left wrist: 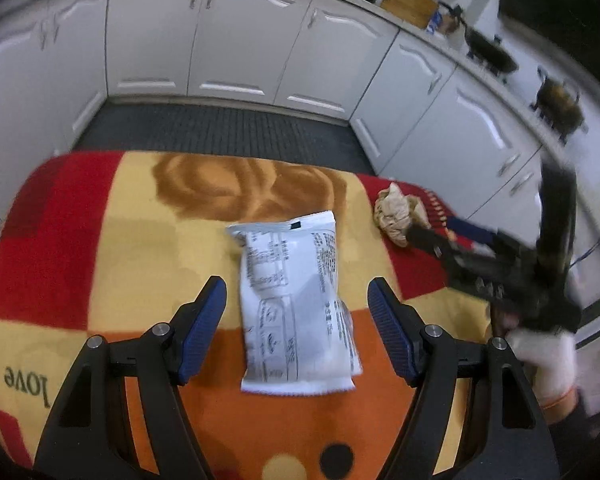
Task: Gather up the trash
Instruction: 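Grasp the white snack bag with the left tool while the right tool grasps crumpled tissue, then lift the snack bag and tissue and carry both over the beige bin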
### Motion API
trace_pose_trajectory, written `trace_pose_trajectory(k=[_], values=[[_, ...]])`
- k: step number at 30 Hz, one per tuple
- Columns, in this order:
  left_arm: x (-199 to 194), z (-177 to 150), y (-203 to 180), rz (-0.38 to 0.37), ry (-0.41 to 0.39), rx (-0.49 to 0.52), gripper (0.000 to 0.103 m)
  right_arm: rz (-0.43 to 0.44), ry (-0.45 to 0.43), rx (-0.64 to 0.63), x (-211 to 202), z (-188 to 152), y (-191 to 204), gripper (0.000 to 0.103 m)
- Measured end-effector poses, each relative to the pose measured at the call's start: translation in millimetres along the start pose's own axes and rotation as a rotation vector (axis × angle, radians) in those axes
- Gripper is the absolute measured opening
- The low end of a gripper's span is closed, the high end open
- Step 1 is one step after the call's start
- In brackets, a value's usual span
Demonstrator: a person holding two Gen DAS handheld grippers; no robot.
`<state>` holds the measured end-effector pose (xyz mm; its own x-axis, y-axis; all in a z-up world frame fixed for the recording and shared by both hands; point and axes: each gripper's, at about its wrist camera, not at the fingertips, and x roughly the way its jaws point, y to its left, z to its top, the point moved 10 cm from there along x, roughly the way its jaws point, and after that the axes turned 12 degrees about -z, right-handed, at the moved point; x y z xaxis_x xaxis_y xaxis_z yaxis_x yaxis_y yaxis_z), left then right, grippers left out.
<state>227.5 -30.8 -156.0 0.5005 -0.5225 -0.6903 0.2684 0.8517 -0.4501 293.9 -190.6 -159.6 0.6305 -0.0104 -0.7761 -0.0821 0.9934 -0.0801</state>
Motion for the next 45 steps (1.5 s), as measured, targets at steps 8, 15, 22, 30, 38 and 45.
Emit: trace_pose_trajectory(k=[8,15,22,30,38,45], values=[[49,-9,13,0.130,0.071,0.018,0.072,0.106,0.050,0.121,33,-5,3,0.036],[46,-14,14,0.084,0.064,-0.001,0.053,0.137,-0.025,0.138,-10,-9,-4,0.032],[18,-14,-20,0.048,0.006,0.075,0.050,0.150,-0.076,0.120,-56,-23,-2,0.032],[3,-22,-62,0.036,-0.034,0.132,0.050,0.097,-0.100,0.139,-90,-48,-24,0.032],[9,-36,-116,0.017,-0.024,0.188,0.050,0.061,-0.127,0.162,-124,-74,-58,0.032],[18,-44,-168,-0.025,-0.017,0.256,0.050,0.012,-0.147,0.211,-151,-96,-96,0.032]])
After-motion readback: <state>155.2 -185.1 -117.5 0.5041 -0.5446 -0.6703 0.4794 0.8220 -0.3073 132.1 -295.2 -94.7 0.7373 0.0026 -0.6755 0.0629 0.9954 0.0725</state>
